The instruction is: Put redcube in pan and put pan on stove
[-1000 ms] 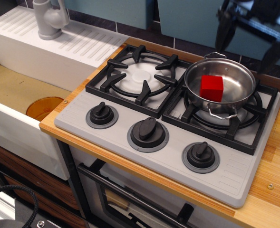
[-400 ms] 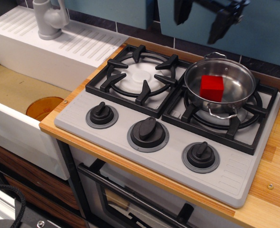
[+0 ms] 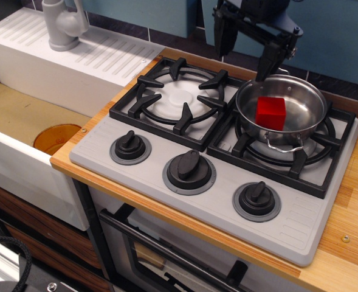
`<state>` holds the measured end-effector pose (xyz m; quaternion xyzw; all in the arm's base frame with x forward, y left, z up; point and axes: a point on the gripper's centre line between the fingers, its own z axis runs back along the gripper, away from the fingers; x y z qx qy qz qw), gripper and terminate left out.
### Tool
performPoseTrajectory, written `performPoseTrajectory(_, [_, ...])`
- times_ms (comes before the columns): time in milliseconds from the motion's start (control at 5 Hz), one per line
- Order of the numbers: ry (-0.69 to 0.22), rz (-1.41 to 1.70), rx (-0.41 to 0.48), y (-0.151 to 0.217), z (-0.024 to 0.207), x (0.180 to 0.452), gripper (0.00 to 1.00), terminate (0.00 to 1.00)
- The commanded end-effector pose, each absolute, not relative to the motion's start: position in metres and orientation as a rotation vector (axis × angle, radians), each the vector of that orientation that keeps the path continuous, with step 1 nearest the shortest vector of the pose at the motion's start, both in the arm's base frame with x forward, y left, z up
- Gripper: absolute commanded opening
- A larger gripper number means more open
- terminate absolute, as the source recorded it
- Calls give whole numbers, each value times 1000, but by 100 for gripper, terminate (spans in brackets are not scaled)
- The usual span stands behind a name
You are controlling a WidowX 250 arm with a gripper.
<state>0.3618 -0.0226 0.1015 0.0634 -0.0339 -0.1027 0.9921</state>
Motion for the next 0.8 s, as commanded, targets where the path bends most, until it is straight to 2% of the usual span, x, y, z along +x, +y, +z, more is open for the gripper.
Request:
performPoseTrajectory(0, [-191,-200,119,-25,109,363,100,0])
performPoseTrajectory(400, [-199,-207,128,-20,106,364,100,0])
performPoseTrajectory(600, [-218,-209,115,-16,97,365,100,0])
